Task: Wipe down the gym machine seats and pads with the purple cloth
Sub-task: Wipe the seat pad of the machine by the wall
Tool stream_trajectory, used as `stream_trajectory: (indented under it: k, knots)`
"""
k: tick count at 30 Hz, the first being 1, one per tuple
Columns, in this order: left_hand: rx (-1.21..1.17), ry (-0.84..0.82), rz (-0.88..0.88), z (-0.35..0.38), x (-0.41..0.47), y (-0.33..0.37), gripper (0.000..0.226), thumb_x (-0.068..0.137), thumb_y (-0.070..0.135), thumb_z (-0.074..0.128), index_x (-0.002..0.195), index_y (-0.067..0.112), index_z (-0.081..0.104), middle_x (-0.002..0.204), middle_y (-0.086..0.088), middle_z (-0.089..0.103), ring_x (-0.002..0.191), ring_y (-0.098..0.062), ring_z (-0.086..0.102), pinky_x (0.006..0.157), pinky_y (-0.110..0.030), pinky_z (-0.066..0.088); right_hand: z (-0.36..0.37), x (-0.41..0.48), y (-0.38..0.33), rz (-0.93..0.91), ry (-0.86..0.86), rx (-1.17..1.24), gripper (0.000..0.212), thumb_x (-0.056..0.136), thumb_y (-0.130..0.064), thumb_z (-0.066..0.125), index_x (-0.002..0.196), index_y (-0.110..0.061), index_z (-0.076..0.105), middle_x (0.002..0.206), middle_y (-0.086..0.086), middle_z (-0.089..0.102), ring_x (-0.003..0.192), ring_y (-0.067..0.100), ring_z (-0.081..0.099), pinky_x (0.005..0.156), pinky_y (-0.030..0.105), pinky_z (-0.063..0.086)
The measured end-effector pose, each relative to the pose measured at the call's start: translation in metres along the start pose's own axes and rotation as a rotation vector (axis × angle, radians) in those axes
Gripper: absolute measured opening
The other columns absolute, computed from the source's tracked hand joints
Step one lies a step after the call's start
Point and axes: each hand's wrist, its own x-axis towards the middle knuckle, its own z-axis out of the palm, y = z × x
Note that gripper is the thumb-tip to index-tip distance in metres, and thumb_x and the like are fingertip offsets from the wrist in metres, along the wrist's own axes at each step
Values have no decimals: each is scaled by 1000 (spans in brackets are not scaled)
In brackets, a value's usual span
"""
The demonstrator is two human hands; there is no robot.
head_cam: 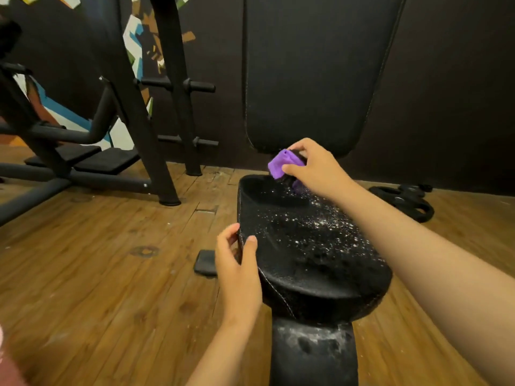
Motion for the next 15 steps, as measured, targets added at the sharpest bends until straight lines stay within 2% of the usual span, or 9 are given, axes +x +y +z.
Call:
stream_trajectory:
  k: [1,3,6,8,11,13,15]
  knots:
    - [-37,14,-12,3,0,-2,25,97,19,53,121,27,53,117,13,55,106,3,54,93,-24,47,4,16,1,-28,-24,-82,29,90,-18,65,116,-20,52,105,-3,58,73,2,57,53,6,44]
    - [-101,51,-40,8,1,-2,24,98,18,49,119,28,54,119,8,54,110,-6,53,95,-31,45,15,44,5,-76,-65,-191,30,89,-18,65,118,-19,55,108,-2,59,79,4,57,63,11,44]
    - [-161,77,-75,12,4,-3,22,98,18,48,115,31,55,120,6,53,110,-8,53,90,-27,45,36,79,15,-92,-128,-248,31,87,-15,67,116,-19,57,109,1,60,93,12,60,77,25,52]
    - [-171,76,-79,12,6,-6,22,98,19,49,115,31,56,120,7,52,113,-10,53,95,-32,45,52,96,21,-71,-188,-271,30,87,-14,67,114,-20,56,107,2,61,90,14,62,80,31,56]
    - [-151,72,-74,11,7,-10,26,90,35,53,116,33,56,124,5,54,118,-15,51,103,-43,43,76,111,30,-75,-215,-303,28,88,-14,65,113,-20,57,109,3,62,95,17,61,85,32,53]
    - [-150,78,-74,12,8,-12,35,81,40,49,115,34,56,121,5,55,113,-15,54,100,-41,44,84,115,34,-103,-251,-314,28,89,-13,63,115,-20,58,113,2,61,102,17,59,88,31,50]
    - [-159,81,-65,12,8,-12,33,80,38,48,112,35,57,114,4,57,105,-14,55,93,-36,45,81,110,32,-151,-312,-276,28,89,-13,63,116,-20,59,114,-1,60,103,13,57,88,29,48]
